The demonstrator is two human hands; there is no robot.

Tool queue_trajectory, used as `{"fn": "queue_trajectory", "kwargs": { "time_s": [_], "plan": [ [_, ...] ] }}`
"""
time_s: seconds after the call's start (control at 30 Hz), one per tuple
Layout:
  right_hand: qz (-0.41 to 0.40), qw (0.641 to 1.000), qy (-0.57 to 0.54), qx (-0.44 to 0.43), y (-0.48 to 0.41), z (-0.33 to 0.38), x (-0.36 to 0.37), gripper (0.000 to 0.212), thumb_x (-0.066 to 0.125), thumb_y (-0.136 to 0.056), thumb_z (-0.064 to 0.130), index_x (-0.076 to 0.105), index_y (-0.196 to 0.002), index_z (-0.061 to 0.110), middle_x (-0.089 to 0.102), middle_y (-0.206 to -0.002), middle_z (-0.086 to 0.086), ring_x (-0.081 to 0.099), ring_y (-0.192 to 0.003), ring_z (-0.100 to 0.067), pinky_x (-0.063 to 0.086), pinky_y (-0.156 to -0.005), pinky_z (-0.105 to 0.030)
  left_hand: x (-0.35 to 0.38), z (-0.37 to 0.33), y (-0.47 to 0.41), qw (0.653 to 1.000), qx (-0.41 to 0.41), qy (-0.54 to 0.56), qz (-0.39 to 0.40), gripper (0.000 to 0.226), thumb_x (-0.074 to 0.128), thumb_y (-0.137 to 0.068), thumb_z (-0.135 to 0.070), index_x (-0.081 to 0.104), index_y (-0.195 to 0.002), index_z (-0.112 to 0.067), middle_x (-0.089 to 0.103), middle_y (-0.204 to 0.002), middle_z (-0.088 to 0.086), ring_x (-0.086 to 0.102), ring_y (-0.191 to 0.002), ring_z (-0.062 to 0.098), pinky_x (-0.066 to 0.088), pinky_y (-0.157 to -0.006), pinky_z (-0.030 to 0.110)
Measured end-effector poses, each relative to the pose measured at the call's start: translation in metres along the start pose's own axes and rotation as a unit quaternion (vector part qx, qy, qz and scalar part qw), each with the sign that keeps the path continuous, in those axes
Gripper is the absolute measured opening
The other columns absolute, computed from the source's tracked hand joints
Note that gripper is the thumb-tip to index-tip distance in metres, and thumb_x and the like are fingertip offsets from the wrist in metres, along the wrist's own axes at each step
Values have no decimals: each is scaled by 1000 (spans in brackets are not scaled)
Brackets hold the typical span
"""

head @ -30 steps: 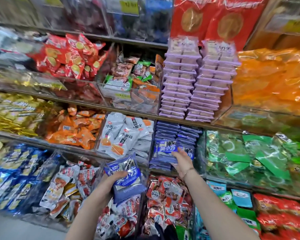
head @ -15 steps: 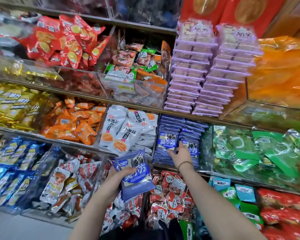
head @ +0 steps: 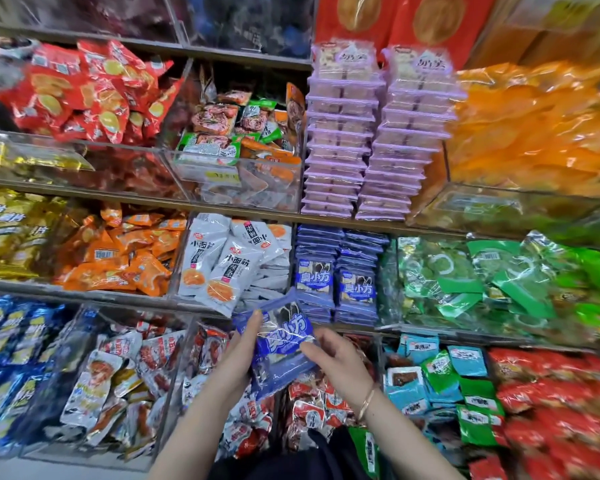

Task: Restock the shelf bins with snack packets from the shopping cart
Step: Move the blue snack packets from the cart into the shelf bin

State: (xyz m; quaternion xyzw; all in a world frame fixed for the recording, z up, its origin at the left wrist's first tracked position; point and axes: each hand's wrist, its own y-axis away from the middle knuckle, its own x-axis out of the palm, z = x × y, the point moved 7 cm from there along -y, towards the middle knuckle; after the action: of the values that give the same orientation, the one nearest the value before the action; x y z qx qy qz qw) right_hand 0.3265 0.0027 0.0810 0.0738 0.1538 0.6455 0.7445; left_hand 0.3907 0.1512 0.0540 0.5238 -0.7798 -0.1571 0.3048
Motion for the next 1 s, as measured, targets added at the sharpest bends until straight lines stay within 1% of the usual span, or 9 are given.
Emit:
{"fn": "queue_trajectory", "kwargs": {
  "time_s": [0.13, 0.23, 0.3, 0.4, 0.5, 0.63, 0.73, 0.87, 1.0],
  "plan": [
    [-41, 991, -119, 35, -1, -9, -13, 9, 59, -89, 27, 65, -95, 23, 66, -82, 13, 61, -83, -9, 47, -82, -27, 7, -4, 0, 1000, 2, -24, -8, 117, 58, -39, -94, 53, -132, -24, 67, -122, 5, 64, -112, 23, 43, -104, 49],
    [-87, 948, -295, 87, -7, -27, -24, 22, 61, -86, 25, 62, -101, 10, 67, -87, -3, 63, -82, -18, 52, -80, -32, 6, -3, 2, 999, -34, 4, -40, 122, 60, -45, -91, 38, -145, -25, 48, -144, 8, 49, -129, 28, 35, -110, 52],
    [-142, 922, -345, 107, -13, -37, -38, 15, 59, -88, 25, 61, -91, 10, 64, -77, -5, 61, -68, -17, 52, -63, -28, 2, 0, 1, 997, -52, 11, -54, 96, 64, -64, -75, 41, -142, -22, 56, -136, 8, 57, -121, 26, 44, -102, 48],
    [-250, 900, -321, 159, -24, -52, -66, 16, 56, -92, 31, 58, -84, 17, 53, -54, 2, 46, -42, -8, 38, -40, -19, -2, 0, -1, 997, -47, 14, -51, 29, 58, -88, -44, 63, -107, -21, 76, -91, 6, 73, -79, 21, 52, -70, 35],
    [-304, 860, -356, 204, -40, -61, -78, 17, 54, -93, 34, 57, -96, 18, 49, -51, 3, 42, -39, -6, 36, -35, -17, -5, -4, 1, 997, -34, 54, -50, 20, 47, -93, -27, 61, -91, -13, 75, -78, 11, 71, -64, 25, 52, -61, 33],
    [-340, 790, -466, 209, -59, -62, -80, 31, 56, -93, 29, 53, -121, 17, 55, -76, -2, 42, -52, -8, 39, -35, -14, -11, -4, 1, 995, -27, 81, -52, 17, 42, -89, -13, 52, -76, -11, 69, -64, 5, 67, -55, 22, 51, -48, 27],
    [-361, 745, -528, 191, -60, -56, -78, 22, 62, -89, 25, 57, -109, 18, 50, -136, -9, 53, -71, -8, 48, -48, -12, -12, -5, 2, 995, -26, 86, -47, 18, 42, -88, -13, 55, -76, -11, 70, -67, 7, 68, -57, 23, 50, -55, 30],
    [-354, 731, -551, 190, -56, -54, -77, 46, 65, -87, 23, 51, -129, 9, 43, -142, -8, 52, -121, -15, 48, -93, -24, -12, -5, 0, 995, -29, 83, -47, 16, 42, -88, -14, 54, -77, -11, 70, -66, 7, 68, -56, 23, 49, -55, 30],
    [-335, 761, -505, 231, -43, -66, -74, 54, 67, -86, 21, 45, -134, 7, 45, -140, -12, 53, -120, -20, 49, -90, -27, -4, -1, -3, 997, -48, 50, -40, 18, 42, -89, -15, 47, -72, -11, 66, -61, 7, 64, -53, 22, 50, -53, 29]
  ]
}}
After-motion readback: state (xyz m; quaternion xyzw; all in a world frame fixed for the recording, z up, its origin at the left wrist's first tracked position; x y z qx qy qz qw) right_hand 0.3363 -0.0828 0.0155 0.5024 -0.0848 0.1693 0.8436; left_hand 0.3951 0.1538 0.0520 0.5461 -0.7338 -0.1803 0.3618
